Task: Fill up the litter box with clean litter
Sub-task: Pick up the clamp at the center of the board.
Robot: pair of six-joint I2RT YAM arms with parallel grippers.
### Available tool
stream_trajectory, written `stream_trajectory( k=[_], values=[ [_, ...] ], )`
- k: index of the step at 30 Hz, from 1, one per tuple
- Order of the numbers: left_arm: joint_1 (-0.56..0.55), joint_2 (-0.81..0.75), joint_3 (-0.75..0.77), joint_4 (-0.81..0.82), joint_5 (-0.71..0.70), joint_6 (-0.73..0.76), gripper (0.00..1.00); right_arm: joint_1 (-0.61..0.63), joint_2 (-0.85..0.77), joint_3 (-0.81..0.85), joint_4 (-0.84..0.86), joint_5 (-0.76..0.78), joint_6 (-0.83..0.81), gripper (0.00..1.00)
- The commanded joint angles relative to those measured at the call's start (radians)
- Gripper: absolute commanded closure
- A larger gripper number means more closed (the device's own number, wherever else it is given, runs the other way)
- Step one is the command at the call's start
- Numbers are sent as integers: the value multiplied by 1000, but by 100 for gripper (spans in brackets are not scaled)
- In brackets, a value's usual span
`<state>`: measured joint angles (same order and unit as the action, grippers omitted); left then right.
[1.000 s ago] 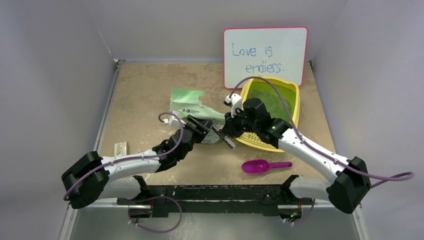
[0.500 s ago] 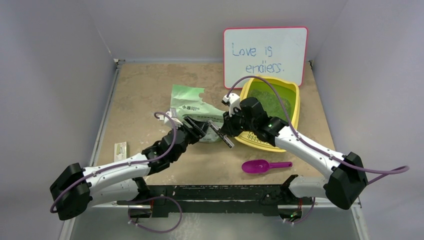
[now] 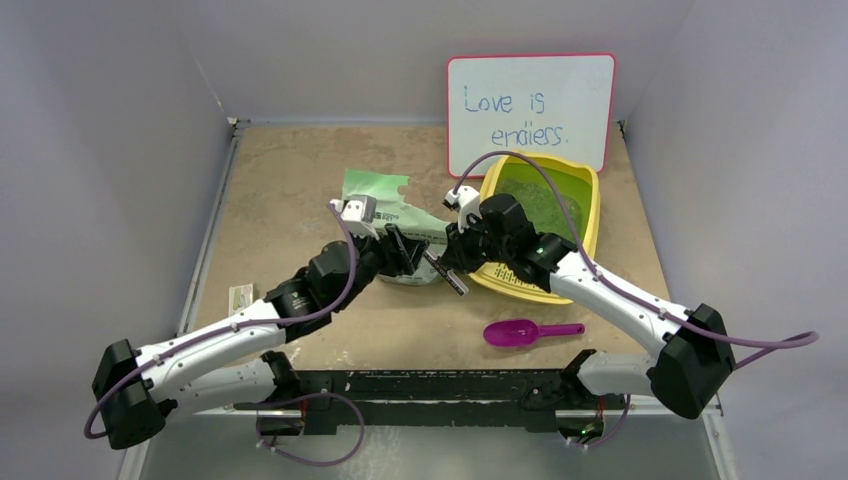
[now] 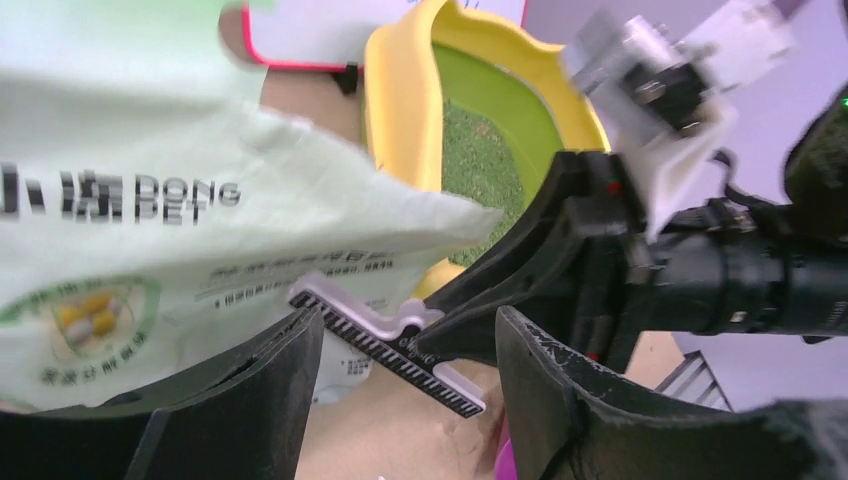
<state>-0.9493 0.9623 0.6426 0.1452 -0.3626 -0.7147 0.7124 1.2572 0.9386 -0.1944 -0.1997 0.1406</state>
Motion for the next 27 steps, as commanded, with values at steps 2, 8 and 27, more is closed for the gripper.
stream_trajectory(
  k=[2,8,27],
  values=[
    [7,-20,193,-202,5,349,32,-1,-1,53,28,30,-3,100],
    [16,27,358,-460,34,719,28,-2,-7,50,24,31,-3,100],
    [162,113,403,-626,409,1524,21,-2,-19,43,23,28,-2,100]
  ],
)
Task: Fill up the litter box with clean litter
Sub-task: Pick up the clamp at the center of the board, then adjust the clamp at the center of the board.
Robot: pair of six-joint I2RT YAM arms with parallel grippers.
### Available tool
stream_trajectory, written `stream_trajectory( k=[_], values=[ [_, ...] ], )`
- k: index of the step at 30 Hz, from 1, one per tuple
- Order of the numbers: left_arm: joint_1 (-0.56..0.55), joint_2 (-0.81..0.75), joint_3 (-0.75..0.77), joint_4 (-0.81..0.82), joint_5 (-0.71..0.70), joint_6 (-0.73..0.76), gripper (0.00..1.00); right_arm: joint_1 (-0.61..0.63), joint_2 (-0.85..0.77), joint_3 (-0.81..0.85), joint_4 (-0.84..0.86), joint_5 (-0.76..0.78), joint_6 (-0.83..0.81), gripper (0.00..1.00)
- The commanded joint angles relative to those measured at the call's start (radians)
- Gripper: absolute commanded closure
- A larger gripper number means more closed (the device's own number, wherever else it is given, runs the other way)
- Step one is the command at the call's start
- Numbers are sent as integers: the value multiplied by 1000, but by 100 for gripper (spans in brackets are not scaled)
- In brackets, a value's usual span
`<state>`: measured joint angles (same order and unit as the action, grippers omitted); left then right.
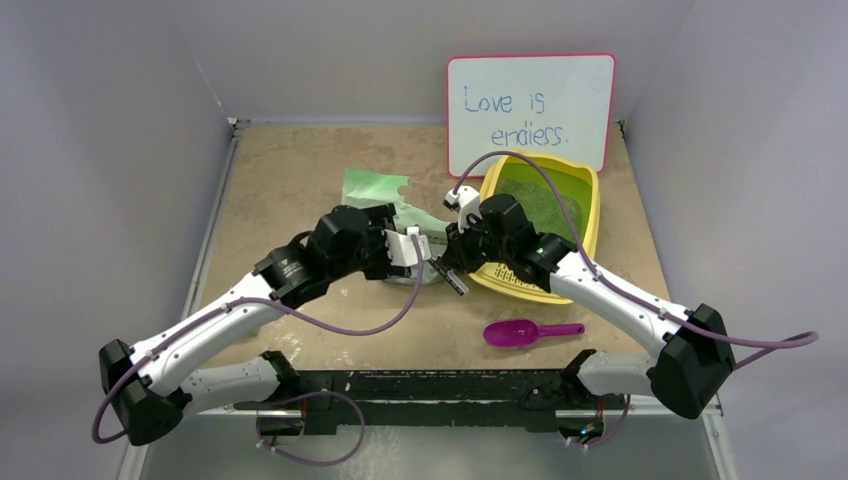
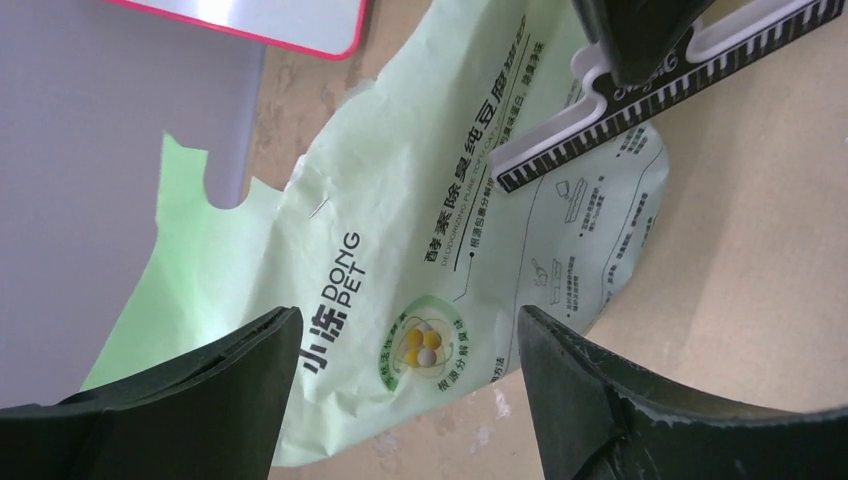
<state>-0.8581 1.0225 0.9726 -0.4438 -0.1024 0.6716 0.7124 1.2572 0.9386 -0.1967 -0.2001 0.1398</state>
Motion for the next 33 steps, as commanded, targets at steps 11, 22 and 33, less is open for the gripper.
stream_trajectory(
  k=[11,22,33],
  values=[
    [156,181,139,-20,295,222,21,-2,-31,29,32,30,6,100],
    [199,277,169,-24,349,252,21,-1,-33,22,42,32,11,100],
    [255,312,161,-77,372,228,50,-1,-49,20,44,42,2,100]
  ],
)
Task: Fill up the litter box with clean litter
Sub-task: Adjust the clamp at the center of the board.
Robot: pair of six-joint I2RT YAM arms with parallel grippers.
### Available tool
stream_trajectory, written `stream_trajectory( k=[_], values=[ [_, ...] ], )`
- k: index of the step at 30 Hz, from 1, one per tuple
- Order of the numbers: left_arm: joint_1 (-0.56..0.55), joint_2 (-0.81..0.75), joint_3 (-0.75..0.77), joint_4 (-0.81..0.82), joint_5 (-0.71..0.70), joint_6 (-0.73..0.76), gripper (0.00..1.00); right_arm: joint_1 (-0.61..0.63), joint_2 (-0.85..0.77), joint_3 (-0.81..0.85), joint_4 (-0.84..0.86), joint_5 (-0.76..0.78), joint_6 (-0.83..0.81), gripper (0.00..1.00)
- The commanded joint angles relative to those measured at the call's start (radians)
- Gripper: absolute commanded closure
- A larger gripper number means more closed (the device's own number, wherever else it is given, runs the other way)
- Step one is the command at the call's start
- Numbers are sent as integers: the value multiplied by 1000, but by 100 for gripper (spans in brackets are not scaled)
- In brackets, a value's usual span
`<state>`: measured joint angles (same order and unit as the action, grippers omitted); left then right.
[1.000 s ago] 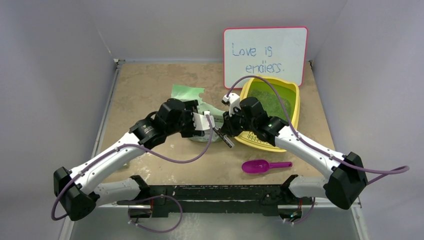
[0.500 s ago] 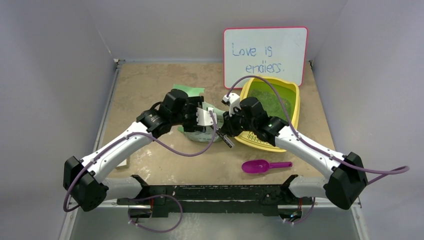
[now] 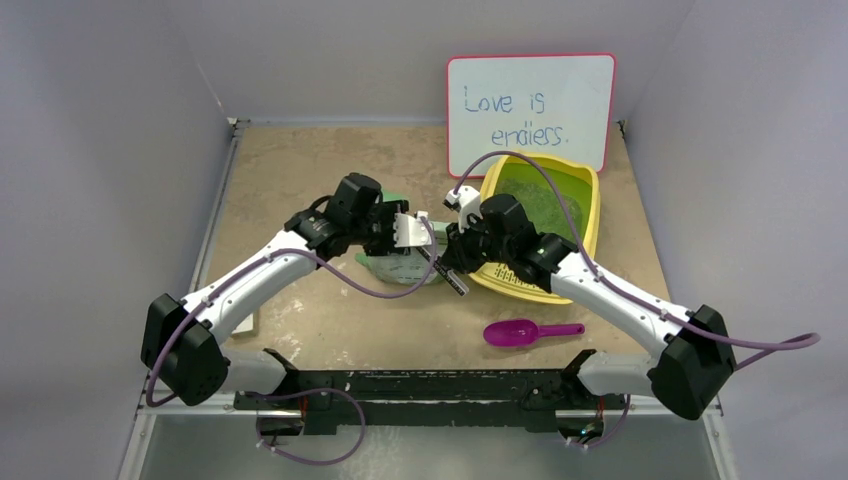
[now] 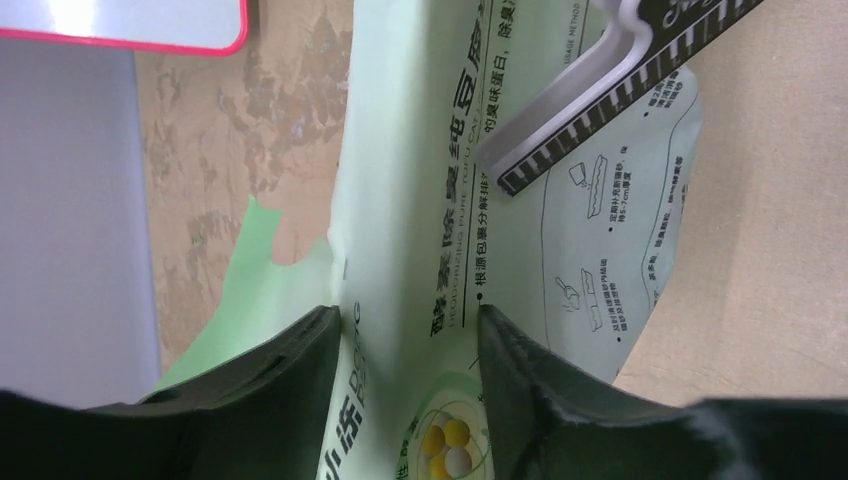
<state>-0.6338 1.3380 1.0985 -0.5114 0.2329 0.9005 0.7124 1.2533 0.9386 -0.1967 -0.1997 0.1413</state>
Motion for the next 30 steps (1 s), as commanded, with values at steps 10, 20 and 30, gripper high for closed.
stream_trajectory(
  k=[10,20,30],
  values=[
    [64,27,75,-101,100,34,100,-4,-101,17,56,-41,-93,100],
    [121,33,106,-146,241,47,100,-1,-221,45,-9,26,-456,100],
    [130,33,119,-166,309,54,100,1,-161,187,-160,28,-858,100]
  ],
)
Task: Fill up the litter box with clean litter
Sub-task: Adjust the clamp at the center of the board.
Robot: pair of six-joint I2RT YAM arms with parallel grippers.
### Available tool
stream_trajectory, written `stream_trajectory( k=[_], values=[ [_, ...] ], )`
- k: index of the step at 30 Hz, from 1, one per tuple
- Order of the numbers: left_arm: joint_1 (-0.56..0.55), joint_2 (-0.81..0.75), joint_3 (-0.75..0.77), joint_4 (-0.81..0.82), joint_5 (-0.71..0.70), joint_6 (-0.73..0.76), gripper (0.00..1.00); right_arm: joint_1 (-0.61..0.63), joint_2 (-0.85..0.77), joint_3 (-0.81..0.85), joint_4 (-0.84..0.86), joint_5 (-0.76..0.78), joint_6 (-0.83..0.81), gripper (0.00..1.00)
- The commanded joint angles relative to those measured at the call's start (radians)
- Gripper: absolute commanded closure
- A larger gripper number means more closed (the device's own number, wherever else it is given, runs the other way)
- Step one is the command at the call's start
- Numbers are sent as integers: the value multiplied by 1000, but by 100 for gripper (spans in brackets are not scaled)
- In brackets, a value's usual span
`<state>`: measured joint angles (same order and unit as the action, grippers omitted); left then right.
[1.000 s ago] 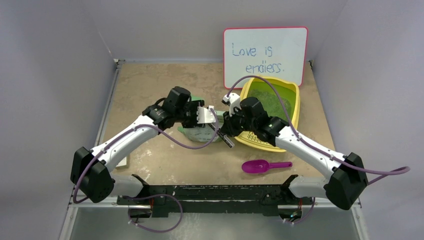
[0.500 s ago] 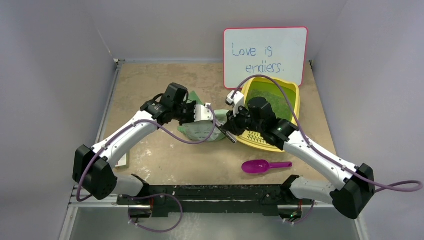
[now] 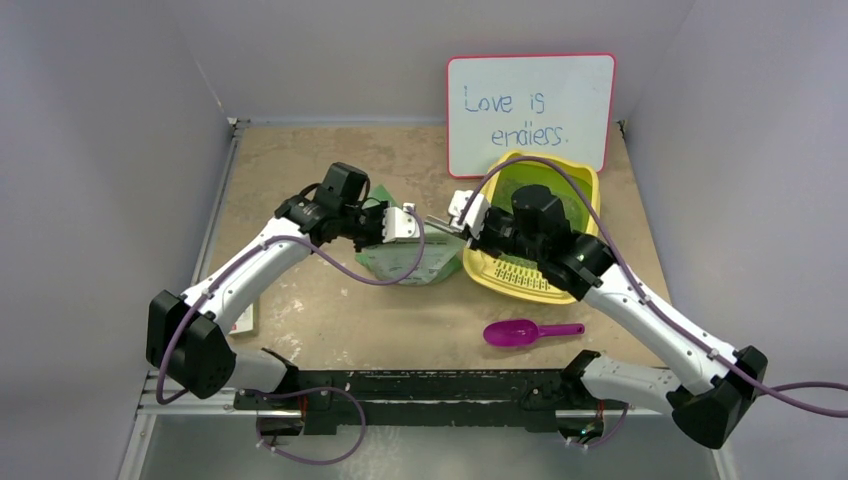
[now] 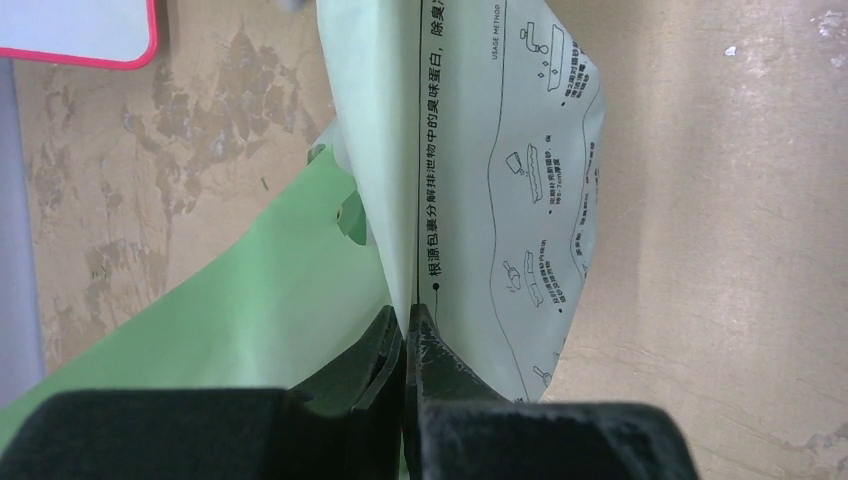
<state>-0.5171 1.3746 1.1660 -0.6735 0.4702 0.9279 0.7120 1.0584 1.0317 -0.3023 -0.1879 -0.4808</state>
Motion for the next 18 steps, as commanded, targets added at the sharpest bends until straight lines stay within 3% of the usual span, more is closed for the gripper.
stream_trajectory(
  k=[1,7,12,18],
  values=[
    [14,-2,53,-5,76,25,100,1,46,108,-70,13,-273,100],
    [24,-3,53,-2,94,16,100,3,141,204,-214,-66,-473,100],
    [37,-4,50,5,108,6,100,8,190,255,-261,-128,-503,100],
    [46,-10,50,11,128,0,100,28,245,280,-280,-88,-499,100]
  ],
)
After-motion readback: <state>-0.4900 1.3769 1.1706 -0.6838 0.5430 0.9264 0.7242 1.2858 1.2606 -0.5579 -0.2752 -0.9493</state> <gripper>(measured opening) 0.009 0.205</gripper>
